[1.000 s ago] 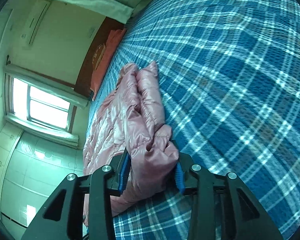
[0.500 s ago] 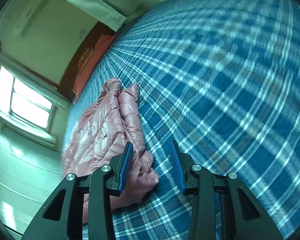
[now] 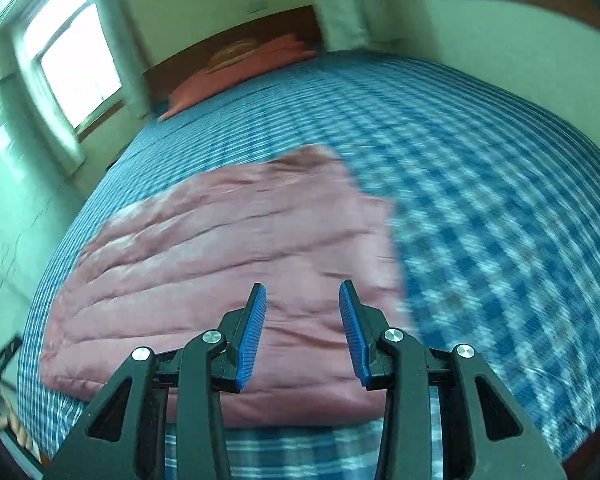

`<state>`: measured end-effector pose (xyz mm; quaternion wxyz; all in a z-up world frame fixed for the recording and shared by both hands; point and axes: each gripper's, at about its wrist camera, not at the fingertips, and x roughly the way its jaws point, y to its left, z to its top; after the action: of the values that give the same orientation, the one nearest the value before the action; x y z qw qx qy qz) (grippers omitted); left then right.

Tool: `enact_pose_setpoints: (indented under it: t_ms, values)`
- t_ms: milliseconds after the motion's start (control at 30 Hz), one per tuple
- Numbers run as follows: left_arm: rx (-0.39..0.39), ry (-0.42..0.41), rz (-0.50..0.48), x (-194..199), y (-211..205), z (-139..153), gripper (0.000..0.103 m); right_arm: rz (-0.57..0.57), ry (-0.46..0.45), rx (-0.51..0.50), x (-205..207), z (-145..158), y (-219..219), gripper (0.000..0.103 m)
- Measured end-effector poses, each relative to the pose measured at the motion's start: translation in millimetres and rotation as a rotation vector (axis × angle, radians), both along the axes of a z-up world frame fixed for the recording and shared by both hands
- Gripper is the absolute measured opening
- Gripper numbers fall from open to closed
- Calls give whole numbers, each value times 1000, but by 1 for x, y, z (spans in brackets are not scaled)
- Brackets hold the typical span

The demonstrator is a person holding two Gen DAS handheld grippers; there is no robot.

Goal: Fold large clothes

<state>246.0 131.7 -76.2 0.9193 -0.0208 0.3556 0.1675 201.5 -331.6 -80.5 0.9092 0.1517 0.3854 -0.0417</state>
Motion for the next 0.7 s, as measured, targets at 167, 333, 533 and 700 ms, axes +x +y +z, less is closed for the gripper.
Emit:
enact_pose_setpoints:
  t_ms: [167,333,533,700]
  values:
    - [-36,44,-101,50,-54,-20,52,163,55,-69,47,-8,66,39]
    - [20,122,-123,94,-93,-48,52,205,73,-131,80,-18,101,39]
    - [87,230,-132,116,-103,-88,51,215,145,-203,96,-56,116,39]
    - [118,240,-146,119,-108,-100,50,209,150,-205,99,-66,116,39]
